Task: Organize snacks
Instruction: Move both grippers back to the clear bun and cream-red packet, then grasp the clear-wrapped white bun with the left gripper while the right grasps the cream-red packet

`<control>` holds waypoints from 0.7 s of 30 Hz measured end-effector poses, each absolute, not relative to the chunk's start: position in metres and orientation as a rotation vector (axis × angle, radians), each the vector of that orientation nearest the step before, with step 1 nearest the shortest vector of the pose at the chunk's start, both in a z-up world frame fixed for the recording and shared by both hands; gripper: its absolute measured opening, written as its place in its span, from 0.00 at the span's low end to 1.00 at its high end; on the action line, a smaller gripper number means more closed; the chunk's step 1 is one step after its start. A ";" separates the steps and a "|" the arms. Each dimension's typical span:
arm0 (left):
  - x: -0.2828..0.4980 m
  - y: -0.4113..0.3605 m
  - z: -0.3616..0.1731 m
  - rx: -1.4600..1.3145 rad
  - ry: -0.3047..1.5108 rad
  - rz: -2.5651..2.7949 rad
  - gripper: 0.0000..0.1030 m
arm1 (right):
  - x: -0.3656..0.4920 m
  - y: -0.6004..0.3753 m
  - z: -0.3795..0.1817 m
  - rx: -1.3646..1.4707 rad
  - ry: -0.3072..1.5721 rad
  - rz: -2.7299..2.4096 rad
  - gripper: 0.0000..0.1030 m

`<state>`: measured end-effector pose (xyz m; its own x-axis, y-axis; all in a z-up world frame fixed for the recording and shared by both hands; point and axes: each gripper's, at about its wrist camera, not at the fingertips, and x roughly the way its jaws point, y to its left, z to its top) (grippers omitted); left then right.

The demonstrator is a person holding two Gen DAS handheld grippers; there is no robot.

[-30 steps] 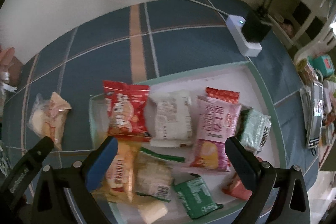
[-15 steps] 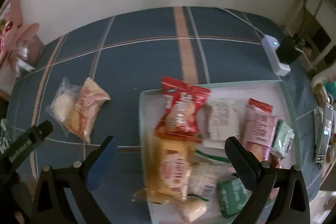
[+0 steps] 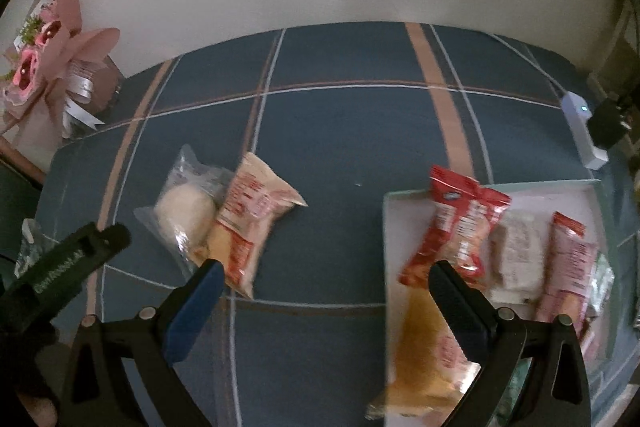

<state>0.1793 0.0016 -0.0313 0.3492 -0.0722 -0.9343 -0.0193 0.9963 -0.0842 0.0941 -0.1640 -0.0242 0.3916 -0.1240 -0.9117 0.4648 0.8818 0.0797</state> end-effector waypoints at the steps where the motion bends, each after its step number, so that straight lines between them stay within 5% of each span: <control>1: 0.181 0.001 -0.033 -0.088 1.214 -0.039 0.99 | 0.098 -0.163 -0.026 0.350 1.107 -0.379 1.00; 21: 0.215 -0.040 -0.054 0.025 1.137 -0.243 0.99 | 0.150 -0.151 -0.083 0.355 1.129 -0.318 1.00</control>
<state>0.2152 -0.0396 -0.0538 0.3969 -0.1789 -0.9003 0.2041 0.9735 -0.1035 0.1499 -0.1507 -0.0827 0.3941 -0.0672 -0.9166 0.4208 0.8999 0.1149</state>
